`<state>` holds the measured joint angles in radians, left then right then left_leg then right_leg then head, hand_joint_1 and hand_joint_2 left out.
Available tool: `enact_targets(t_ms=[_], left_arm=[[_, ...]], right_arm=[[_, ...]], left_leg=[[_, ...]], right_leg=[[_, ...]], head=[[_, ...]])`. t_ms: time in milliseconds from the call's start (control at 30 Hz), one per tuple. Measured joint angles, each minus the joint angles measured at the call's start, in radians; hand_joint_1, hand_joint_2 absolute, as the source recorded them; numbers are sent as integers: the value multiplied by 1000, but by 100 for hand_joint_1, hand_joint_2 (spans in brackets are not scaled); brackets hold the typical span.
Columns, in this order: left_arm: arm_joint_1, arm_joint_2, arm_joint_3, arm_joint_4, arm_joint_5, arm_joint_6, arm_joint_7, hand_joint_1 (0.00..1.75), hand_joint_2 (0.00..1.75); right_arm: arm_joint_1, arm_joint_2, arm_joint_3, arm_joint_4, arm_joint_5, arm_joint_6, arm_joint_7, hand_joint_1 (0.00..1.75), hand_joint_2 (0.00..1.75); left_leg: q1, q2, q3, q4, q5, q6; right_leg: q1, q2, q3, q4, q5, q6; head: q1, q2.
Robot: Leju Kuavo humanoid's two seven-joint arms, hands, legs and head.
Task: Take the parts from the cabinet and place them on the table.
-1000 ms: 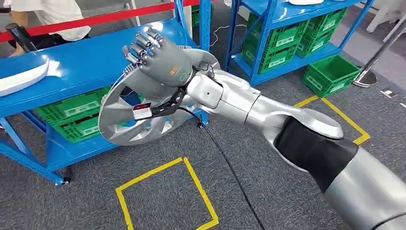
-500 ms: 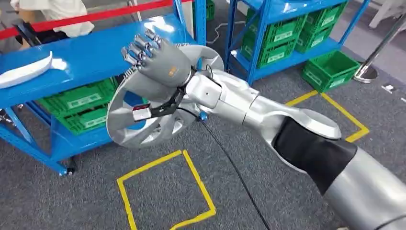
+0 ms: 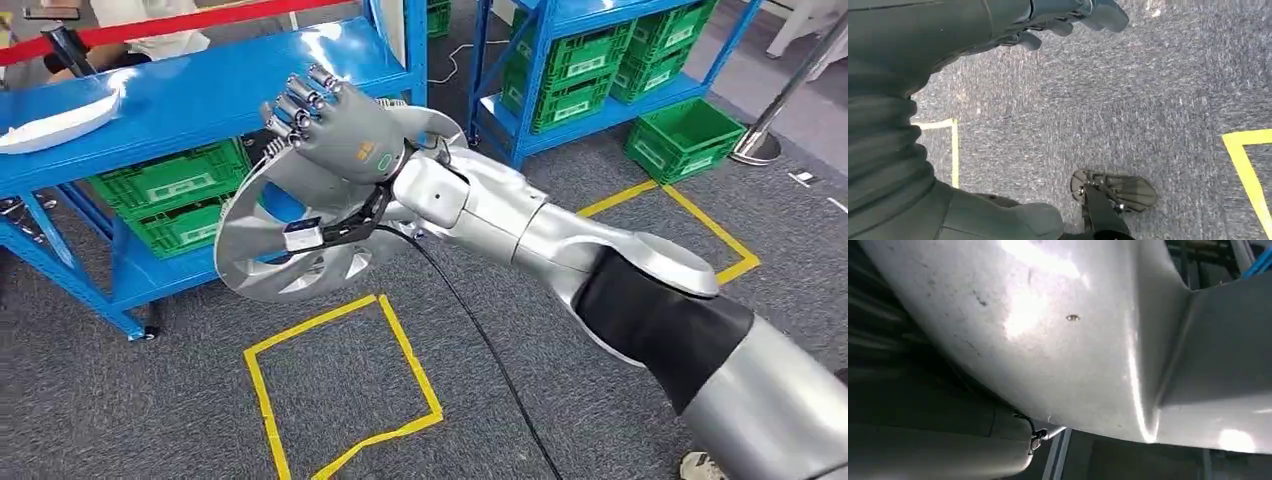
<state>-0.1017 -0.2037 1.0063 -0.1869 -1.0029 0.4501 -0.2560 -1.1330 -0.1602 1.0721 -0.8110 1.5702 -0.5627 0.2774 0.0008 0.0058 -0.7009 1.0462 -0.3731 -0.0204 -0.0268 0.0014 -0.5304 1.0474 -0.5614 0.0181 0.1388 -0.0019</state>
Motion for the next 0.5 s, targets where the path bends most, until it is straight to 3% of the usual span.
enact_targets(t_ms=[67, 100, 133, 200, 233, 267, 300, 367, 400, 433, 467, 500], left_arm=[[2, 0, 0, 0, 0, 0, 0, 0, 175], [2, 0, 0, 0, 0, 0, 0, 0, 175], [2, 0, 0, 0, 0, 0, -1, 0, 175], [0, 0, 0, 0, 0, -3, -7, 0, 175], [-1, 0, 0, 0, 0, -5, -10, 0, 175], [-1, 0, 0, 0, 3, -11, -14, 0, 175], [-2, 0, 0, 0, 5, -12, -18, 0, 175], [-5, 0, 1, 0, 14, -12, -24, 0, 175], [-8, 2, 1, -1, 17, -12, -26, 0, 175], [-11, 8, 3, -2, 19, -11, -28, 0, 175], [-11, 3, 5, -2, 23, -10, -33, 0, 175], [-12, 5, 6, -2, 29, -9, -35, 0, 175]], right_arm=[[18, 3, -37, 0, 0, 2, -34, 175, 175], [22, 7, -51, -2, 0, 3, -53, 175, 175], [29, 8, -65, -7, 0, 5, -68, 175, 175], [47, 12, -102, -16, 0, 5, -84, 175, 175], [56, 13, -117, -17, 0, 5, -86, 175, 175], [64, 13, -127, -17, 0, 4, -87, 175, 175], [73, 13, -136, -19, 0, 3, -87, 175, 175], [83, 12, -149, -27, 0, 1, -92, 175, 175], [85, 13, -155, -32, 0, 2, -94, 175, 175], [86, 12, -162, -35, 0, 2, -94, 175, 175], [88, 14, -166, -38, 0, 5, -94, 175, 175], [90, 14, -168, -41, 0, 4, -94, 175, 175]], left_leg=[[7, 4, -1, -8, 15, -14], [9, 2, -11, 0, -2, -18], [10, 2, -24, 37, -50, -23], [10, 0, -68, 180, -144, -28], [10, 0, -89, 255, -173, -29], [9, -1, -92, 290, -178, -28], [9, -2, -72, 275, -163, -23], [6, -18, 19, 146, -108, -8], [4, -49, 76, 60, -86, 6], [8, -91, 109, 11, -114, 20], [6, -90, 117, -4, -105, 9], [1, -83, 117, -8, -105, 8]], right_leg=[[3, 2, -10, 0, 14, -20], [1, 2, -15, 0, 23, -30], [1, 5, -22, 0, 31, -37], [3, 13, -37, 0, 44, -42], [5, 19, -44, 1, 51, -42], [7, 26, -52, 1, 57, -42], [9, 36, -59, 1, 63, -40], [13, 55, -70, 1, 73, -36], [13, 63, -73, 1, 77, -33], [9, 68, -79, -1, 81, -28], [3, 79, -82, -2, 87, -20], [-1, 88, -84, -3, 91, -13]], head=[[1, 0], [0, 0], [-2, 0], [-10, 0], [-10, 0], [-10, 0], [-10, 0], [-10, 0], [-10, 0], [-6, 0], [-7, 0], [-8, 0]])
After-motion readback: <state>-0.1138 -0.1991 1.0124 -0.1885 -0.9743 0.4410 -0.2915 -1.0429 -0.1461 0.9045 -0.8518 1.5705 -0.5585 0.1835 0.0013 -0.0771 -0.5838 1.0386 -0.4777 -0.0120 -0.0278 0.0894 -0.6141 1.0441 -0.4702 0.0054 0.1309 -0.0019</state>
